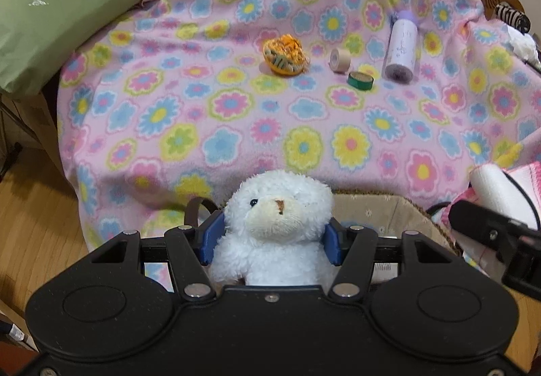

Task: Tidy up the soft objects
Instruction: 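Carry the plush and towel bundle back toward the basket, then lower plush and towel into the basket and open both tools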

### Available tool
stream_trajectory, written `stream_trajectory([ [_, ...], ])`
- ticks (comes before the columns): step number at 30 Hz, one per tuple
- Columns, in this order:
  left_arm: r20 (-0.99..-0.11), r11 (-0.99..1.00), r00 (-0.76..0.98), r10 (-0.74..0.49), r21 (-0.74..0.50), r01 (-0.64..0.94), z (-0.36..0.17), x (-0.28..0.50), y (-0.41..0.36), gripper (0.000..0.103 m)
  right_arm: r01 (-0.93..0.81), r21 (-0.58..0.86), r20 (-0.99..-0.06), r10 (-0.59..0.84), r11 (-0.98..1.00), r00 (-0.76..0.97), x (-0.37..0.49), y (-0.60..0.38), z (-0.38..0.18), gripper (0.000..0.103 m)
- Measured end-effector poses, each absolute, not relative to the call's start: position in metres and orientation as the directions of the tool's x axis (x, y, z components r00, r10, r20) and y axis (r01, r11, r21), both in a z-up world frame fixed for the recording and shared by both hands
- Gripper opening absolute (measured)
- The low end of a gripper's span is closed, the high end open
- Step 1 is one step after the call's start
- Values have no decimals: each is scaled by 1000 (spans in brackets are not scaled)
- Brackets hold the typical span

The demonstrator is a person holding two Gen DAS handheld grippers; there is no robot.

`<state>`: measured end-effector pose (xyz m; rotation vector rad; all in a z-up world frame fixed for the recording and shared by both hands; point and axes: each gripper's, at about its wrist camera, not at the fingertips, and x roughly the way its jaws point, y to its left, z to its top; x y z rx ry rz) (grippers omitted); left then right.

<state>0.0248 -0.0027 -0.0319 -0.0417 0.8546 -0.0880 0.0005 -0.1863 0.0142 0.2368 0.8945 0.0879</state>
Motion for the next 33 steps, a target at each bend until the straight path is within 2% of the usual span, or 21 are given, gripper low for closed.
stream_trajectory([
  [18, -699, 995, 709, -92, -98, 32, -27, 43, -2, 56, -32, 222, -782, 197, 975, 591, 10, -180, 8, 78],
  [26, -707, 996, 703, -82, -86, 29, -30, 42, -3, 72, -29, 227, -780, 199, 974, 593, 10, -182, 8, 79],
  [33, -712, 996, 698, -81, -79, 35, -30, 40, -4, 74, -28, 224, -775, 196, 974, 601, 9, -181, 9, 80],
])
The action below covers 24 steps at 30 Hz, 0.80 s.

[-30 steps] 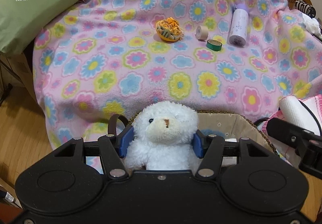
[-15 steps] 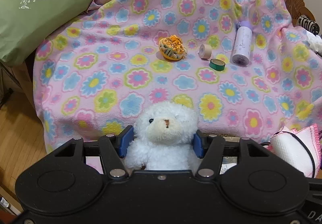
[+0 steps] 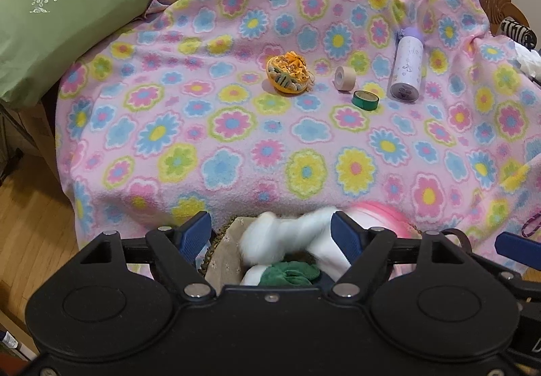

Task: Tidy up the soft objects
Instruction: 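Lower plush and towel into the basket and open both tools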

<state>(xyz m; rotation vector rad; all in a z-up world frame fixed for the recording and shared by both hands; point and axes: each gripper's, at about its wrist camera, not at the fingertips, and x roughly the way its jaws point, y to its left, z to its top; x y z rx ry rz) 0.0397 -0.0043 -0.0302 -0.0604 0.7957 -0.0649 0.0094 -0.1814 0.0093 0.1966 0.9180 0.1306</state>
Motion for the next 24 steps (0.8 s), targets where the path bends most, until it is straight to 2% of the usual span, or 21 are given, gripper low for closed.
stream_trajectory([
  [24, -719, 999, 693, -49, -43, 27, -32, 37, -6, 75, -16, 223, -771, 186, 975, 609, 7, -182, 10, 82],
])
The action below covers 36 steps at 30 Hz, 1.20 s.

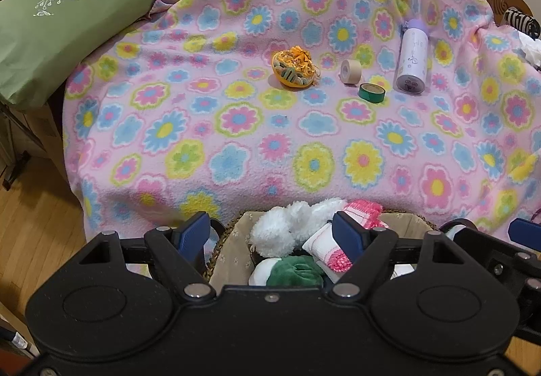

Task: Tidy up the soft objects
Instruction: 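Lower plush and towel into the basket and open both tools, then withdraw both tools from the basket toward the blanket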

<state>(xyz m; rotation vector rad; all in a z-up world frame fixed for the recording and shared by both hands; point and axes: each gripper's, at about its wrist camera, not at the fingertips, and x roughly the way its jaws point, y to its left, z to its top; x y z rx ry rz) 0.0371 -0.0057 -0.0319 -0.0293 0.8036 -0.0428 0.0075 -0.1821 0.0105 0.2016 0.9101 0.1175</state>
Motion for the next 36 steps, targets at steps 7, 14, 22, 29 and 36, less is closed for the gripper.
stream_trajectory([
  [7, -720, 999, 692, -47, -34, 34, -32, 38, -5, 75, -19, 205, -767, 173, 979, 618, 10, -182, 12, 82],
  [14, -724, 999, 689, -33, -12, 35, -34, 41, -4, 76, -27, 187, -758, 162, 982, 632, 15, -183, 15, 83],
  [22, -724, 999, 689, -30, -6, 37, -33, 43, -4, 76, -19, 181, -753, 150, 983, 640, 19, -184, 17, 84],
  [29, -727, 999, 686, -35, -3, 48, -34, 43, -5, 76, -16, 182, -756, 150, 983, 637, 18, -183, 16, 85],
  [36, -718, 998, 696, -15, 28, 50, -32, 49, -3, 76, -16, 172, -746, 141, 985, 650, 24, -185, 17, 87],
])
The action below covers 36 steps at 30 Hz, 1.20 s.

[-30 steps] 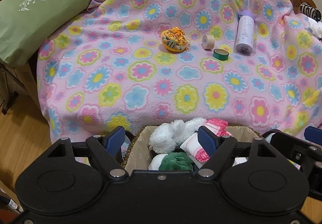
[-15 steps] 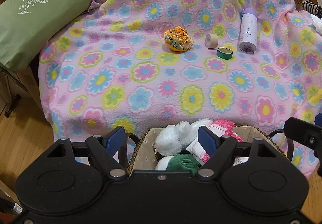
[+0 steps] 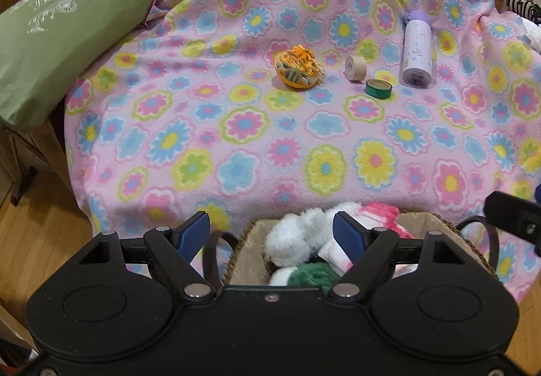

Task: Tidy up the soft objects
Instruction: 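Withdraw both tools from the basket toward the blanket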

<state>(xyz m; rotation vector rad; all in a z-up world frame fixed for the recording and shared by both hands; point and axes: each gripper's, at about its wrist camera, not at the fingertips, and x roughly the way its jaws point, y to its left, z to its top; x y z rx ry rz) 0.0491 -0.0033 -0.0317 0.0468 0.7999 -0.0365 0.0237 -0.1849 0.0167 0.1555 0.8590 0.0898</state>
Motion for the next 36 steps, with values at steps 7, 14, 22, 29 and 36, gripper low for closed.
stream_trajectory([
  [7, -679, 997, 734, -6, 49, 53, -20, 69, 11, 87, -26, 161, -720, 136, 987, 680, 44, -191, 18, 90],
  [14, -650, 996, 758, 49, 85, 9, -16, 101, 26, 87, -16, 117, -718, 96, 993, 689, 78, -202, 11, 92],
  [22, -662, 991, 743, 96, 133, -10, -38, 127, 36, 87, 18, 27, -721, 7, 999, 693, 116, -212, -16, 92],
  [29, -680, 979, 721, 135, 203, 8, -58, 138, 35, 87, 13, -75, -722, -63, 997, 689, 137, -209, -40, 92],
  [36, -728, 964, 661, 182, 266, 27, -76, 143, 25, 86, -14, -55, -772, -34, 998, 634, 143, -202, -60, 92],
])
